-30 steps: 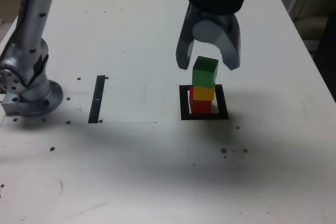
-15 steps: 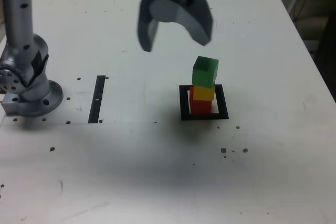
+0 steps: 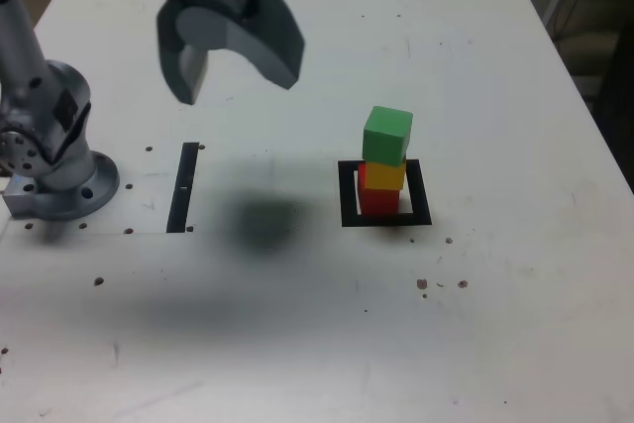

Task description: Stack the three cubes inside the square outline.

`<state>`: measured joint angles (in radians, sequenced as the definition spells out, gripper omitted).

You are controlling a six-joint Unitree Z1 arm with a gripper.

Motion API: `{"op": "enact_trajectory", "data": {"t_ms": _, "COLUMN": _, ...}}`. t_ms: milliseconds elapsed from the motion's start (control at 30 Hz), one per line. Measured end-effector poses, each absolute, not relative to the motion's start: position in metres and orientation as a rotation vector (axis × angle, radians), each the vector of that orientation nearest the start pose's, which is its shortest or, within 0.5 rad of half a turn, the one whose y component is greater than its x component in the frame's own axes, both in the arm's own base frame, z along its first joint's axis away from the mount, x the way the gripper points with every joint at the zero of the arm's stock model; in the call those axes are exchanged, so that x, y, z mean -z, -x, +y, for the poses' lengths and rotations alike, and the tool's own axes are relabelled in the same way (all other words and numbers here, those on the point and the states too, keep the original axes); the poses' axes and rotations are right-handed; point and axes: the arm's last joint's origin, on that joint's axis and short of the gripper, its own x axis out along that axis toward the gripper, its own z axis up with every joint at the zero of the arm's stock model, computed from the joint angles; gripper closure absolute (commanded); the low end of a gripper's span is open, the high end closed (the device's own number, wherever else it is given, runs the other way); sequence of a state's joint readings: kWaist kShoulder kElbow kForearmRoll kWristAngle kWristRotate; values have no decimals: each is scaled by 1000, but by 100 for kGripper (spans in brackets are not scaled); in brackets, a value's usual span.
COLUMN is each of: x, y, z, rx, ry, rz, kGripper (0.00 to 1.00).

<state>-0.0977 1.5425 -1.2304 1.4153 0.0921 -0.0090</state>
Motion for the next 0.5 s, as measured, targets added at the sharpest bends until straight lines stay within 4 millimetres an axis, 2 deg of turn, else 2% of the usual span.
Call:
{"op": "enact_trajectory", "data": {"t_ms": 167, "x": -312, "y": -183, "z": -10, "rx": -16, "ry": -141, "rz": 1719, "kGripper": 1}}
{"op": "enact_trajectory", "data": {"t_ms": 500, "x": -276, "y": -152, "z": -1, "rx": -48, "ry": -99, "rz": 1742, "kGripper": 1}}
